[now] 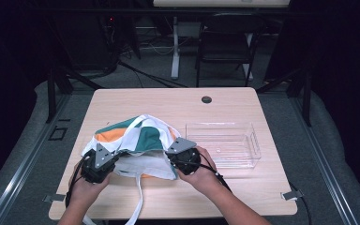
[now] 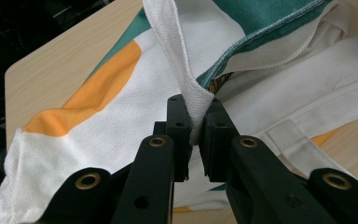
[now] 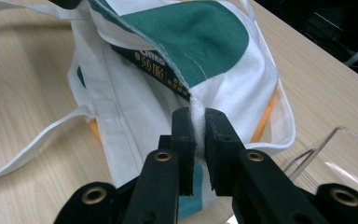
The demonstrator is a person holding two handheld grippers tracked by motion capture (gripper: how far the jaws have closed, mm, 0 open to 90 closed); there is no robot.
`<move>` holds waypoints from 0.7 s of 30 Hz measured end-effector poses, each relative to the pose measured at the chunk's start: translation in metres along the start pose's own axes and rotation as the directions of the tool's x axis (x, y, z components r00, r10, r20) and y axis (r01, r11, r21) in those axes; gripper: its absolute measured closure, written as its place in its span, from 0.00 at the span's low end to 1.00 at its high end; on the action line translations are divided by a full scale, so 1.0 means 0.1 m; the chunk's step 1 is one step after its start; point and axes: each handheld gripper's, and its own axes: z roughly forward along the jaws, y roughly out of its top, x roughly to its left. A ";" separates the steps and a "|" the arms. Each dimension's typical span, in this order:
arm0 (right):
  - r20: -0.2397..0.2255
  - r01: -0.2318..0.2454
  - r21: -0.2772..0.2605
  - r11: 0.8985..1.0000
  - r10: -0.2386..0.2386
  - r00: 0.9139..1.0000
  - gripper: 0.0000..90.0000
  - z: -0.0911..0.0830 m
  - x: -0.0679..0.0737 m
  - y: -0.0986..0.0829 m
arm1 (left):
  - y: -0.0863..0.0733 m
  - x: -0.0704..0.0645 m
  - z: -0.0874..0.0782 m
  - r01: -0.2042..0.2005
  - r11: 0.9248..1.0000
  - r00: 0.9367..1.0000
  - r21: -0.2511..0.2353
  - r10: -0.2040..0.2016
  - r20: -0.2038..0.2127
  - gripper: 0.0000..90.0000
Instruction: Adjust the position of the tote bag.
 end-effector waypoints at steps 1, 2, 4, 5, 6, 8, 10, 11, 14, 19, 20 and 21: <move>-0.008 0.004 -0.008 1.000 -0.004 1.000 0.87 0.00 0.01 0.00 | 0.01 0.01 0.00 0.006 1.000 1.000 0.003 -0.006 0.005 0.93; -0.008 0.004 -0.008 1.000 -0.004 1.000 0.87 0.00 0.01 0.00 | 0.02 0.01 0.00 0.008 1.000 1.000 0.004 -0.008 0.004 0.93; -0.006 0.005 -0.021 1.000 -0.005 1.000 0.81 -0.01 0.03 0.01 | 0.05 0.02 0.00 0.010 1.000 1.000 0.006 -0.010 0.007 0.93; -0.005 0.008 -0.030 1.000 -0.008 1.000 0.79 -0.04 0.04 0.01 | 0.06 0.02 0.00 0.015 1.000 1.000 0.009 -0.015 0.006 0.93; -0.008 0.003 -0.036 0.999 -0.003 1.000 0.78 -0.06 0.04 0.00 | 0.07 0.03 0.00 0.014 1.000 1.000 0.013 -0.015 0.007 0.93; -0.015 0.004 -0.046 0.999 -0.005 1.000 0.77 -0.08 0.04 0.00 | 0.11 0.03 0.01 0.005 1.000 1.000 0.021 -0.005 0.002 0.93; -0.014 0.002 -0.061 0.998 -0.003 1.000 0.77 -0.14 0.05 -0.02 | 0.15 0.04 0.01 0.002 1.000 1.000 0.022 -0.002 -0.003 0.93; -0.019 0.003 -0.063 0.998 -0.004 1.000 0.77 -0.16 0.06 -0.02 | 0.21 0.05 0.00 -0.005 1.000 1.000 0.023 0.005 -0.011 0.93; -0.022 0.011 -0.068 0.998 -0.012 1.000 0.77 -0.21 0.09 -0.05 | 0.26 0.06 -0.01 -0.013 1.000 1.000 0.026 0.014 -0.021 0.93; -0.043 0.014 -0.073 0.997 -0.017 0.999 0.77 -0.22 0.13 -0.08 | 0.40 0.13 -0.03 -0.030 0.999 0.999 0.035 0.031 -0.038 0.93; -0.044 0.016 -0.073 0.997 -0.019 0.999 0.76 -0.22 0.14 -0.08 | 0.42 0.15 -0.04 -0.036 0.998 0.999 0.044 0.038 -0.039 0.93; -0.046 0.021 -0.067 0.998 -0.024 0.999 0.76 -0.21 0.14 -0.09 | 0.45 0.17 -0.04 -0.039 0.998 0.998 0.041 0.040 -0.043 0.93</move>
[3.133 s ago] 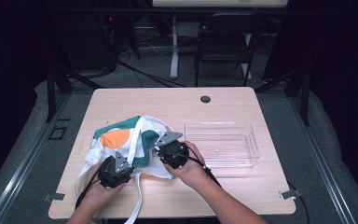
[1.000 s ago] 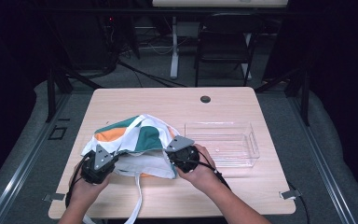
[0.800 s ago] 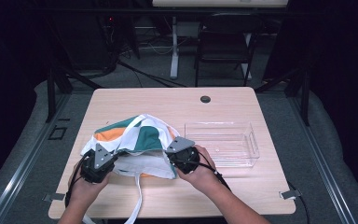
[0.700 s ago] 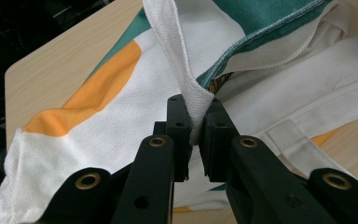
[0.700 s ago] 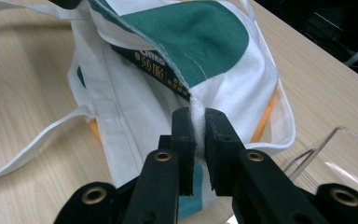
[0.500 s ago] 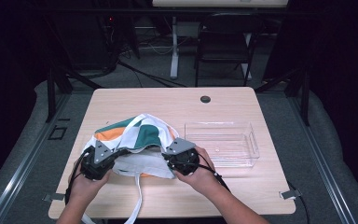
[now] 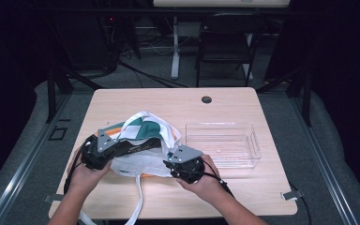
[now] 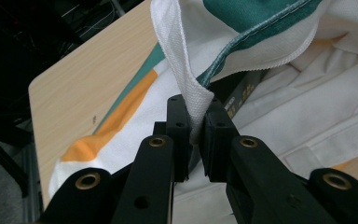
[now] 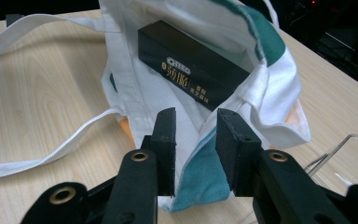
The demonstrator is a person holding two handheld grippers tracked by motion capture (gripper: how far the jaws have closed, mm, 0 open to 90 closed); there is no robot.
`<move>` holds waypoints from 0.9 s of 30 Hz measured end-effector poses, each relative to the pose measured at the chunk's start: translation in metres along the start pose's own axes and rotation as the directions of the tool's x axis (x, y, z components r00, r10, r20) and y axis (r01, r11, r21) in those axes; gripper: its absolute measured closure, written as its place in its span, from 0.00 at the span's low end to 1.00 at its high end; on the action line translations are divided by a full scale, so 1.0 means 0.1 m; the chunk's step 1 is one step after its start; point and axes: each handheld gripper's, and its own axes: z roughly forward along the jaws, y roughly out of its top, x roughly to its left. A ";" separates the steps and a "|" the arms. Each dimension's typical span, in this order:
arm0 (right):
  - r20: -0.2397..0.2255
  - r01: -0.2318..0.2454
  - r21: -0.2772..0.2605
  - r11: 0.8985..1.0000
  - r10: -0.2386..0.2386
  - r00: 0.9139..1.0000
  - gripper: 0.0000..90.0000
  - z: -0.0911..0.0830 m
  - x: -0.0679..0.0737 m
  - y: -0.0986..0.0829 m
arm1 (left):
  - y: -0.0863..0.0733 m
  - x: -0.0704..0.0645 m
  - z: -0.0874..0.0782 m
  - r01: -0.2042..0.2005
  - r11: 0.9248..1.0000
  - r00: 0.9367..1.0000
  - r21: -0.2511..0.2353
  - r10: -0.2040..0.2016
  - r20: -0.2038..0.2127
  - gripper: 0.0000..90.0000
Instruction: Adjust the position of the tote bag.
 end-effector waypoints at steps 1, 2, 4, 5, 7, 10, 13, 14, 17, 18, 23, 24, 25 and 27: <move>-0.006 -0.005 0.001 1.000 0.005 1.000 0.75 0.02 0.01 -0.01 | 0.02 0.01 0.00 0.005 1.000 1.000 0.000 -0.005 -0.005 0.93; -0.005 -0.005 0.002 1.000 0.005 1.000 0.75 0.02 0.01 -0.02 | 0.04 0.04 -0.01 0.000 1.000 1.000 0.006 0.000 -0.002 0.93; -0.006 -0.003 0.002 1.000 0.003 1.000 0.75 0.02 0.01 -0.02 | 0.08 0.06 -0.01 0.002 1.000 1.000 0.006 -0.002 -0.005 0.93; -0.002 0.001 0.004 1.000 -0.001 1.000 0.75 0.02 0.01 -0.03 | 0.10 0.08 -0.01 -0.002 1.000 1.000 0.013 0.003 -0.007 0.93; 0.001 -0.001 0.004 1.000 0.001 1.000 0.75 0.02 0.01 -0.03 | 0.12 0.09 0.00 -0.004 1.000 1.000 0.019 0.004 -0.006 0.93; 0.009 -0.011 0.008 1.000 0.011 1.000 0.73 0.01 -0.01 -0.05 | 0.14 0.11 0.00 -0.004 1.000 1.000 0.022 0.004 -0.006 0.93; 0.005 -0.032 0.010 0.999 0.032 0.999 0.70 0.02 -0.03 -0.07 | 0.16 0.12 -0.01 0.001 1.000 1.000 0.025 -0.001 -0.006 0.92; 0.007 -0.038 0.012 0.999 0.038 0.999 0.69 0.04 -0.04 -0.08 | 0.18 0.13 -0.01 -0.001 1.000 1.000 0.024 0.001 -0.007 0.92; 0.005 -0.055 0.019 0.998 0.055 0.998 0.66 0.07 -0.05 -0.10 | 0.20 0.13 -0.01 -0.002 1.000 1.000 0.026 0.002 -0.010 0.92; 0.006 -0.059 0.028 0.998 0.059 0.998 0.64 0.09 -0.05 -0.11 | 0.21 0.14 -0.02 -0.007 0.999 1.000 0.032 0.007 -0.007 0.92; 0.004 -0.087 0.035 0.996 0.087 0.996 0.61 0.20 -0.03 -0.10 | 0.25 0.16 -0.02 -0.010 0.999 1.000 0.031 0.010 -0.015 0.92; 0.009 -0.091 0.035 0.995 0.091 0.996 0.61 0.22 -0.03 -0.10 | 0.26 0.17 -0.02 -0.014 0.999 1.000 0.030 0.015 -0.017 0.92; 0.013 -0.097 0.038 0.995 0.096 0.995 0.61 0.24 -0.03 -0.09 | 0.27 0.18 -0.03 -0.015 0.999 1.000 0.030 0.016 -0.018 0.92; 0.020 -0.093 0.046 0.995 0.092 0.996 0.61 0.28 -0.03 -0.09 | 0.29 0.19 -0.03 -0.017 0.999 1.000 0.031 0.017 -0.019 0.92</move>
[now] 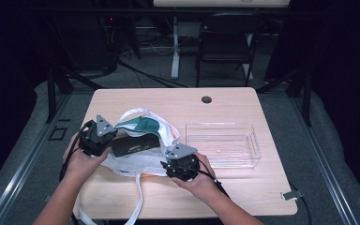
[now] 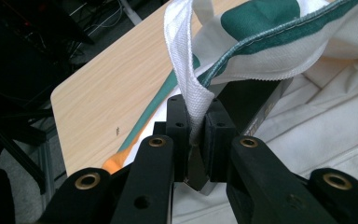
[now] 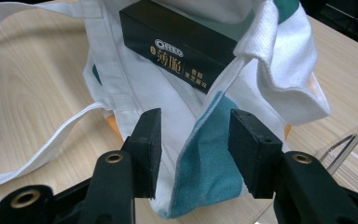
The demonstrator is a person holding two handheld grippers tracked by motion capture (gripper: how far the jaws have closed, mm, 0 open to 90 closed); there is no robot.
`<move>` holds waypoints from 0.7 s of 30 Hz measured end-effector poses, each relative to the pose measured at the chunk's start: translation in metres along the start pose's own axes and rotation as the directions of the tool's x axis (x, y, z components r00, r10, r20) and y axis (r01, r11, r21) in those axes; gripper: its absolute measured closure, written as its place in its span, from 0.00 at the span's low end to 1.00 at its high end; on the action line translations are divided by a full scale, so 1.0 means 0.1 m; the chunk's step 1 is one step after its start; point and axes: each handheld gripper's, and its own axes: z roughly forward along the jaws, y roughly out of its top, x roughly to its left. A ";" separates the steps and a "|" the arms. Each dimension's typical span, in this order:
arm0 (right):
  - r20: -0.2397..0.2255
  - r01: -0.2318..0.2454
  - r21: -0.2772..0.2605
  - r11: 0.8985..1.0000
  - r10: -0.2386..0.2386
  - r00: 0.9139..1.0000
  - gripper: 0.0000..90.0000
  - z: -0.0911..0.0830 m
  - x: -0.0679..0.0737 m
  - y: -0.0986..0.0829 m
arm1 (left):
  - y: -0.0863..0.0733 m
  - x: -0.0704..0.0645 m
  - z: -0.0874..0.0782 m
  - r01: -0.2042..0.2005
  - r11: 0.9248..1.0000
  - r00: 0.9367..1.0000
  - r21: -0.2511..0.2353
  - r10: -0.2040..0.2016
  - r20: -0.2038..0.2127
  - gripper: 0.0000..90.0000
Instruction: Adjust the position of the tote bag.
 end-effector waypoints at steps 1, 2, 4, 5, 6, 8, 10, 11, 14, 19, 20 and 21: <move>0.003 0.000 0.005 1.000 0.000 1.000 0.61 0.01 0.00 0.00 | 0.01 0.01 0.00 0.000 1.000 1.000 0.000 0.000 -0.002 0.92; 0.004 -0.003 0.004 1.000 0.003 1.000 0.61 0.01 0.00 0.00 | 0.02 0.01 0.00 0.002 1.000 1.000 -0.005 -0.002 -0.004 0.92; 0.003 -0.007 0.005 1.000 0.007 1.000 0.62 0.02 -0.01 0.00 | 0.04 0.03 0.00 -0.002 1.000 1.000 -0.001 0.002 -0.007 0.92; 0.004 -0.008 0.007 1.000 0.008 1.000 0.63 0.02 -0.02 0.00 | 0.05 0.04 0.00 -0.004 1.000 1.000 0.000 0.004 -0.008 0.92; 0.005 -0.013 0.005 1.000 0.013 1.000 0.65 0.02 -0.03 0.00 | 0.06 0.04 0.00 -0.003 1.000 1.000 0.001 0.003 -0.010 0.92; -0.005 -0.025 0.008 1.000 0.025 1.000 0.68 0.02 -0.04 0.00 | 0.08 0.05 0.00 -0.009 1.000 1.000 0.001 0.009 -0.014 0.92; -0.008 -0.024 0.013 1.000 0.024 1.000 0.69 0.02 -0.03 0.00 | 0.10 0.06 0.00 -0.011 1.000 1.000 0.001 0.011 -0.018 0.92; -0.008 -0.021 0.017 1.000 0.021 1.000 0.69 0.02 -0.03 0.00 | 0.11 0.07 0.00 -0.013 1.000 1.000 0.002 0.013 -0.019 0.92; -0.004 -0.015 0.017 1.000 0.015 1.000 0.71 0.01 -0.01 0.00 | 0.13 0.08 0.00 -0.012 1.000 1.000 0.002 0.013 -0.023 0.92; -0.007 -0.017 0.024 1.000 0.018 1.000 0.72 0.01 -0.01 -0.01 | 0.20 0.12 -0.01 -0.030 0.999 0.999 0.012 0.030 -0.033 0.92; -0.007 -0.013 0.022 1.000 0.013 1.000 0.71 0.00 -0.01 -0.01 | 0.21 0.13 -0.02 -0.029 1.000 0.999 0.011 0.029 -0.035 0.92; -0.012 -0.015 0.017 1.000 0.015 1.000 0.70 0.00 -0.01 -0.01 | 0.22 0.14 -0.02 -0.033 0.999 0.999 0.016 0.033 -0.035 0.92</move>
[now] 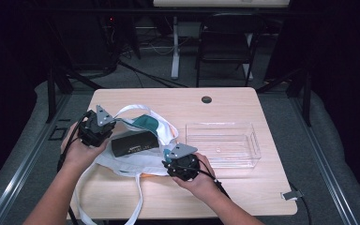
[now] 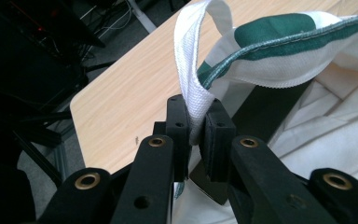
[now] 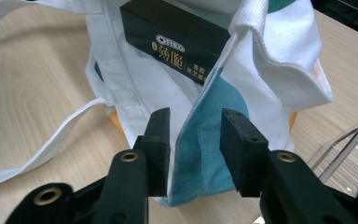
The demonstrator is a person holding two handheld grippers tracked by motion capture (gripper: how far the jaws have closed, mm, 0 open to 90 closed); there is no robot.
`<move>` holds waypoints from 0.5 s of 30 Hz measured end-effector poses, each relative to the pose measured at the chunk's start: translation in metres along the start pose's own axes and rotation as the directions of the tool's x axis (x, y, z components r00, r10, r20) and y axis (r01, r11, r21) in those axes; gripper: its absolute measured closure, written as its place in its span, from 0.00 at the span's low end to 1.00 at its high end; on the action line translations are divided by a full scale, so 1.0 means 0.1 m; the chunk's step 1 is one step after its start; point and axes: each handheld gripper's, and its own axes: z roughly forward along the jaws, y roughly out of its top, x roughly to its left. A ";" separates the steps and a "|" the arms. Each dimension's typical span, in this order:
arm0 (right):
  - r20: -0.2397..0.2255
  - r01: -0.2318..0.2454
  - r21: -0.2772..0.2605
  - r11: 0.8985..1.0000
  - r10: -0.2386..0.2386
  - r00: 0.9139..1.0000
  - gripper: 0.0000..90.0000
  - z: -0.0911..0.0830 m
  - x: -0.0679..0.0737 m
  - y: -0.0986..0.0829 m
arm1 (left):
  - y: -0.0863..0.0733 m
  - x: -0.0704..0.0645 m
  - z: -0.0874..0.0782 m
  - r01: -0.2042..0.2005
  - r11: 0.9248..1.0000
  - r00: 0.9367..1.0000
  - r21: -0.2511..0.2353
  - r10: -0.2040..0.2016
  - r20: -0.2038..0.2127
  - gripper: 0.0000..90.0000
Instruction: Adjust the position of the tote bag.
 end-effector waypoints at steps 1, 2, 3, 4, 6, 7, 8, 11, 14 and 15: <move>-0.003 0.005 -0.002 1.000 -0.005 1.000 0.68 -0.01 0.00 0.00 | 0.01 0.00 0.00 -0.003 1.000 1.000 0.004 0.003 -0.001 0.92; -0.004 0.006 -0.010 1.000 -0.006 1.000 0.67 -0.02 0.01 -0.01 | 0.02 0.01 0.01 -0.005 1.000 1.000 0.007 0.005 -0.001 0.92; -0.005 0.018 -0.020 1.000 -0.018 1.000 0.67 -0.05 0.03 -0.01 | 0.03 0.01 0.02 -0.008 1.000 1.000 0.011 0.008 -0.001 0.92; -0.005 0.026 -0.024 0.999 -0.026 1.000 0.66 -0.06 0.03 -0.01 | 0.04 0.02 0.02 -0.013 1.000 1.000 0.015 0.013 -0.005 0.92; -0.005 0.033 -0.040 0.999 -0.033 0.999 0.66 -0.09 0.05 -0.02 | 0.07 0.03 0.03 -0.016 1.000 1.000 0.023 0.016 -0.003 0.92; -0.011 0.038 -0.042 0.998 -0.038 0.999 0.66 -0.11 0.06 -0.01 | 0.08 0.03 0.04 -0.016 1.000 1.000 0.023 0.016 -0.004 0.92; -0.013 0.041 -0.046 0.998 -0.042 0.999 0.66 -0.12 0.07 -0.01 | 0.09 0.04 0.04 -0.018 0.999 1.000 0.030 0.018 0.000 0.92; -0.030 0.062 -0.069 0.996 -0.064 0.997 0.66 -0.14 0.12 0.00 | 0.12 0.05 0.06 -0.022 0.999 1.000 0.043 0.022 0.000 0.92; -0.046 0.105 -0.084 0.991 -0.109 0.993 0.66 -0.15 0.18 0.00 | 0.15 0.08 0.09 -0.028 0.998 1.000 0.059 0.028 0.004 0.92; -0.057 0.125 -0.085 0.989 -0.130 0.990 0.66 -0.14 0.20 0.00 | 0.16 0.08 0.10 -0.023 0.998 1.000 0.063 0.022 0.004 0.92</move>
